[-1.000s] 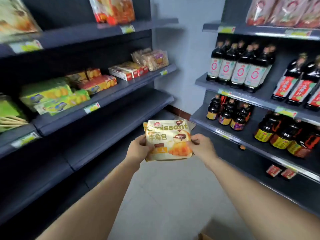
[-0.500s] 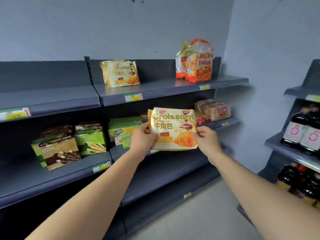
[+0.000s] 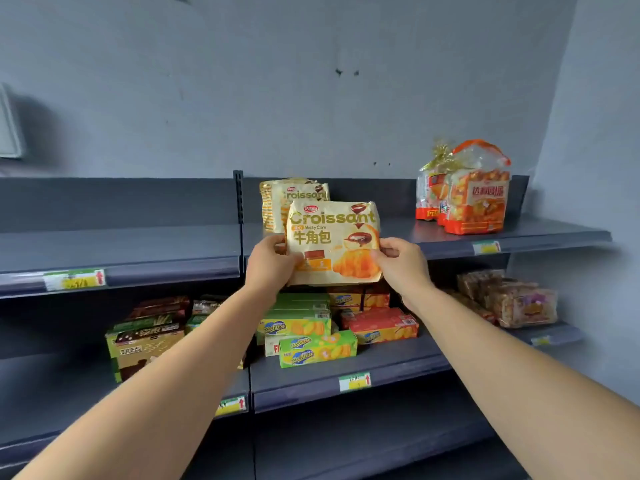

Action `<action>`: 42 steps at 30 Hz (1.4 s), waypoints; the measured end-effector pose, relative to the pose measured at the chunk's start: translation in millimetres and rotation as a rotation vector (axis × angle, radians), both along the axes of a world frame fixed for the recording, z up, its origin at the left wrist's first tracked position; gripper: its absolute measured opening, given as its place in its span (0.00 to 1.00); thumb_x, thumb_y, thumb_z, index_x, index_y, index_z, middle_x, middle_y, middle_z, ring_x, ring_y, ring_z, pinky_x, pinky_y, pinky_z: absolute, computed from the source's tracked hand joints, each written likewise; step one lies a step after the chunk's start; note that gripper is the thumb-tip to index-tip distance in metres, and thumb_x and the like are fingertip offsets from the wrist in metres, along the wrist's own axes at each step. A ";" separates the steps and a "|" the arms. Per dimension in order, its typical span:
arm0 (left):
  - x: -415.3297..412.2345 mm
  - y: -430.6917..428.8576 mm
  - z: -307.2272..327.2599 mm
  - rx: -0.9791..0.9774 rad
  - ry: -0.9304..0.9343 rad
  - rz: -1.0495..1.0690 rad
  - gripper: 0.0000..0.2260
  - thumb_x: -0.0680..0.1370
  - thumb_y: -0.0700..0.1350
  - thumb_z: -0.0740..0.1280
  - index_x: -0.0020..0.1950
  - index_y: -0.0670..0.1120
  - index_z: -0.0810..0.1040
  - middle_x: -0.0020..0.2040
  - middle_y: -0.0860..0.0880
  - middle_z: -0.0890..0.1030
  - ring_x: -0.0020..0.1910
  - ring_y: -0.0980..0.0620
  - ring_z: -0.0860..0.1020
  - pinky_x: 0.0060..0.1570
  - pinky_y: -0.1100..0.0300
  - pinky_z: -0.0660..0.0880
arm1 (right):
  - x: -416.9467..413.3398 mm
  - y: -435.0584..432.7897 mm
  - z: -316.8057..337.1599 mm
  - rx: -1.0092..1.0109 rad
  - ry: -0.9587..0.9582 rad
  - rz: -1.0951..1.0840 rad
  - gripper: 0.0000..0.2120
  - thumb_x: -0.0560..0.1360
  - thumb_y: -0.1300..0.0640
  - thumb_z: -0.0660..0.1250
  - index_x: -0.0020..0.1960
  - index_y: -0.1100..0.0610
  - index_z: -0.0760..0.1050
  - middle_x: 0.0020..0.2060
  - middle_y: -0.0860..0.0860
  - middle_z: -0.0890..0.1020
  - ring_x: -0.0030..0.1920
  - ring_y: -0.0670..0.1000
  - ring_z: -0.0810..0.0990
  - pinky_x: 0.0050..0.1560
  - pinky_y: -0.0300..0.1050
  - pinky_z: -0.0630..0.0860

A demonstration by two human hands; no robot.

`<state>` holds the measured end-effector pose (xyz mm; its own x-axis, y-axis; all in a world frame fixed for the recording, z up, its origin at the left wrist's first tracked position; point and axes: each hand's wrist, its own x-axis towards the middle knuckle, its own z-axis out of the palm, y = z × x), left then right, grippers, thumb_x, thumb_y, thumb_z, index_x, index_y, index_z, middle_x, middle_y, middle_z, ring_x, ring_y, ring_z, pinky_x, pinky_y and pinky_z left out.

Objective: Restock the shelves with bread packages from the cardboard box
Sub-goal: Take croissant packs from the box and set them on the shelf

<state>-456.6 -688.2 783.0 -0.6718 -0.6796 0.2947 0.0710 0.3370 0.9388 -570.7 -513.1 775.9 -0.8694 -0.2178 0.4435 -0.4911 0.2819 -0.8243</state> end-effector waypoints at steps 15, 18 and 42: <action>-103.4 -82.8 26.3 -0.113 -0.035 0.091 0.15 0.79 0.40 0.64 0.66 0.47 0.73 0.58 0.50 0.80 0.43 0.57 0.78 0.32 0.66 0.71 | -110.2 -91.0 30.9 -0.013 0.002 0.049 0.15 0.78 0.60 0.64 0.64 0.55 0.77 0.58 0.50 0.81 0.56 0.50 0.78 0.52 0.43 0.76; -127.5 -103.1 27.1 -0.130 -0.056 0.092 0.15 0.79 0.40 0.64 0.65 0.47 0.73 0.58 0.50 0.80 0.44 0.55 0.79 0.30 0.66 0.71 | -128.1 -108.4 34.9 -0.009 -0.017 0.051 0.15 0.79 0.61 0.63 0.64 0.56 0.77 0.57 0.50 0.81 0.54 0.50 0.78 0.52 0.46 0.78; -193.1 -156.5 8.0 -0.301 -0.228 0.182 0.20 0.79 0.39 0.63 0.71 0.47 0.67 0.64 0.47 0.77 0.60 0.46 0.77 0.52 0.50 0.79 | -194.9 -172.9 18.6 0.091 -0.111 0.152 0.15 0.79 0.63 0.62 0.64 0.56 0.75 0.56 0.51 0.81 0.51 0.49 0.77 0.51 0.46 0.78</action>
